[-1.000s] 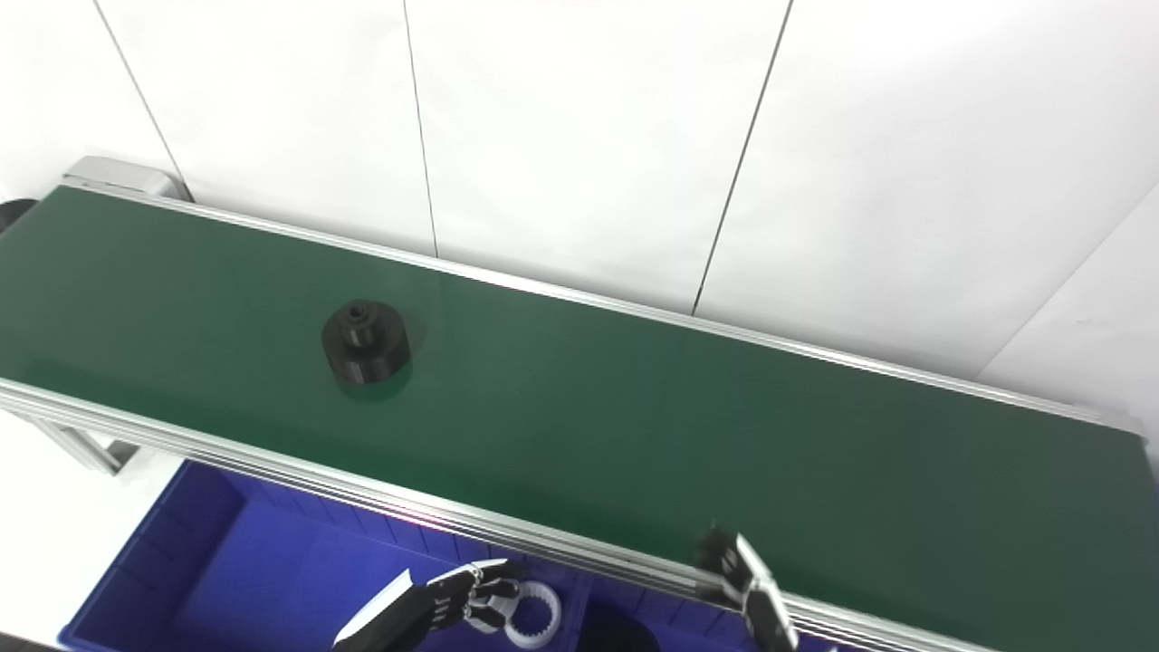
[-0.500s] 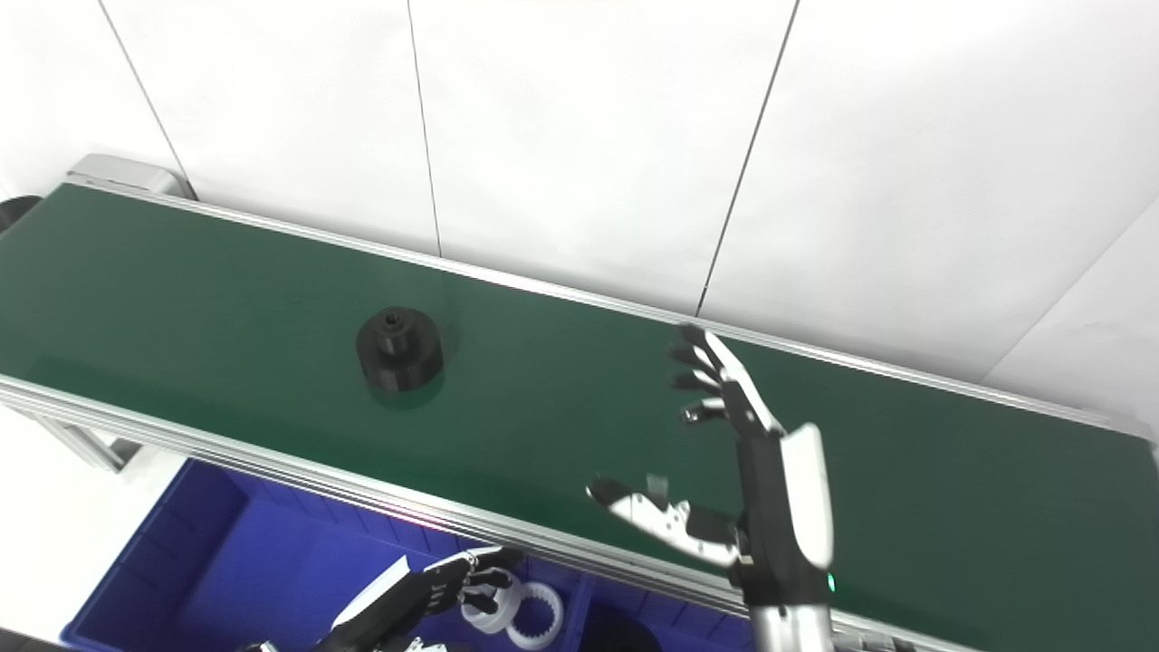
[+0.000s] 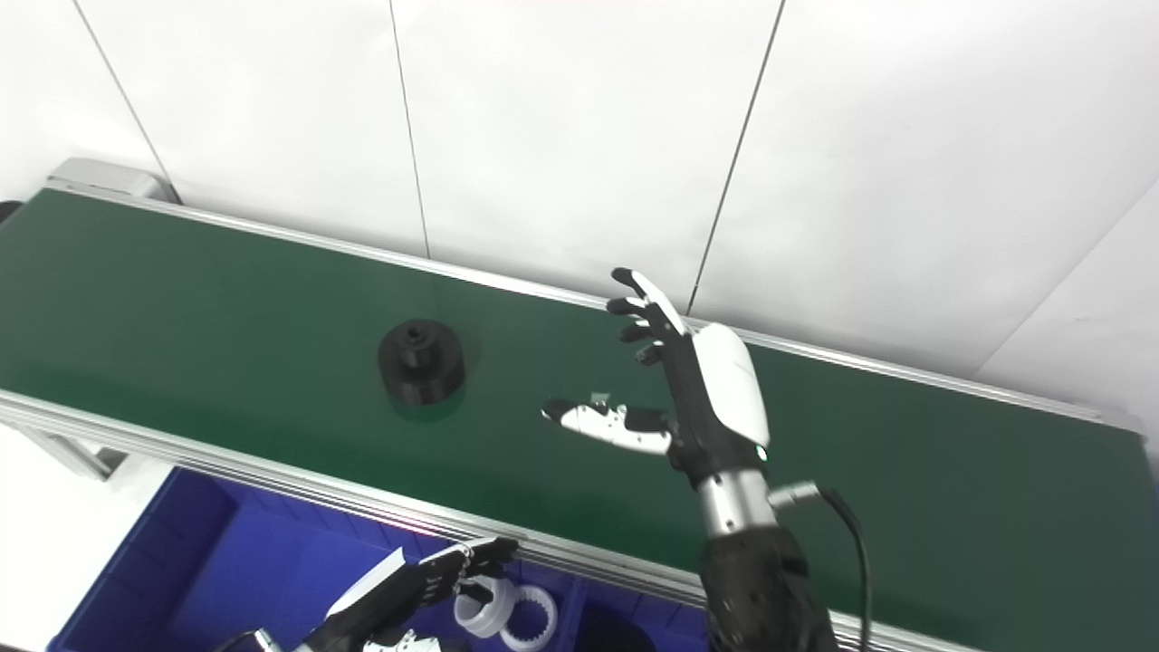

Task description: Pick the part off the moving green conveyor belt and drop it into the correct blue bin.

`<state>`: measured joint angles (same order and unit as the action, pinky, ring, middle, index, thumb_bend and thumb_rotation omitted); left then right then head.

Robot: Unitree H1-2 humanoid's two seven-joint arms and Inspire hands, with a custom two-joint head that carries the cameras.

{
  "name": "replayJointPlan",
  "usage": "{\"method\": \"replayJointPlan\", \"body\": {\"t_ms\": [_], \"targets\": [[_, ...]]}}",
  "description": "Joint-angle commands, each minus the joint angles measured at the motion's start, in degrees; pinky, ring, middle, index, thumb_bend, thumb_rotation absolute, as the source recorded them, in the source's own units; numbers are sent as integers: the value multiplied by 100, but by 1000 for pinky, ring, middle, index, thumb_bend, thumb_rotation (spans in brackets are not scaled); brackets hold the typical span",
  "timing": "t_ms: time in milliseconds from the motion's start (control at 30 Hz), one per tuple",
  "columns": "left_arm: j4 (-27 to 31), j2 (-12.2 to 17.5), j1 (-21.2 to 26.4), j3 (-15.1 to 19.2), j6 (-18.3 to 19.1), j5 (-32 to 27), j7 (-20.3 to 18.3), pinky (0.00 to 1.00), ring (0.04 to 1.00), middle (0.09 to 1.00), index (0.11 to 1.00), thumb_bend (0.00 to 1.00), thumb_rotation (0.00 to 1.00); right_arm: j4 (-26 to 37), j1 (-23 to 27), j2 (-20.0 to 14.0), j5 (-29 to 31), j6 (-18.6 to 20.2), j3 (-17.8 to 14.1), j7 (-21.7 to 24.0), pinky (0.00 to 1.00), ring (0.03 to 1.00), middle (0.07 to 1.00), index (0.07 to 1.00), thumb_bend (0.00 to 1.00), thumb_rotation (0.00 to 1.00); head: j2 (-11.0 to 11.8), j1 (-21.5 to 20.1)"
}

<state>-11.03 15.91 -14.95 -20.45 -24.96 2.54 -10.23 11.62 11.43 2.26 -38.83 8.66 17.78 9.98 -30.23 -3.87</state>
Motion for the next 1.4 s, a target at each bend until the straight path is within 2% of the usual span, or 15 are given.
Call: {"method": "replayJointPlan", "body": {"t_ms": [0,167,333,433,567,700,800,900,1033,1167,1367], "targets": [[89,55,74,16,-196,-22,22,736,849,899,884,717,682,-85,326,109,-62,2,66,-149,620,727,791,892,829,398,-13,-33],[103,68,56,63,-196,-92,-125,743,857,910,894,754,702,-567,820,164,-282,222,193,-78,643,738,806,897,834,430,-60,-199],[252,46,-30,110,-196,-111,-206,741,859,910,894,698,669,-1044,1335,204,-569,516,435,38,683,779,826,900,852,453,-103,-307],[290,57,-59,117,-196,-78,-211,739,856,901,899,705,676,-1282,1545,200,-632,617,586,69,688,789,836,907,844,472,-111,-328],[381,71,-119,105,-196,15,-148,730,855,890,900,734,714,-1716,1803,236,-616,623,737,71,694,794,839,903,855,456,-145,-335],[391,-15,-171,199,-196,-286,-397,701,848,892,895,729,677,-2196,2015,308,-684,578,916,-42,670,788,845,897,879,460,-172,-335],[411,-57,-199,241,-196,-223,-417,695,845,894,893,712,686,-2505,2165,326,-726,553,1067,-32,667,793,853,899,894,469,-172,-329],[414,-112,-214,277,-196,-219,-449,684,843,894,889,699,682,-2728,2266,353,-755,689,1213,73,694,814,858,911,903,484,-178,-310],[438,-104,-204,262,-195,-143,-468,680,850,906,896,673,691,-3064,2305,354,-796,714,1396,82,676,801,858,916,918,476,-183,-293],[390,-128,-210,297,-195,-210,-523,707,850,897,891,695,698,-3290,2314,311,-871,806,1571,137,674,793,860,917,944,440,-184,-286],[442,-169,-258,346,-195,-212,-564,695,847,898,883,685,686,-3406,2265,223,-878,982,1653,333,697,813,876,918,971,276,-208,-265]]}}
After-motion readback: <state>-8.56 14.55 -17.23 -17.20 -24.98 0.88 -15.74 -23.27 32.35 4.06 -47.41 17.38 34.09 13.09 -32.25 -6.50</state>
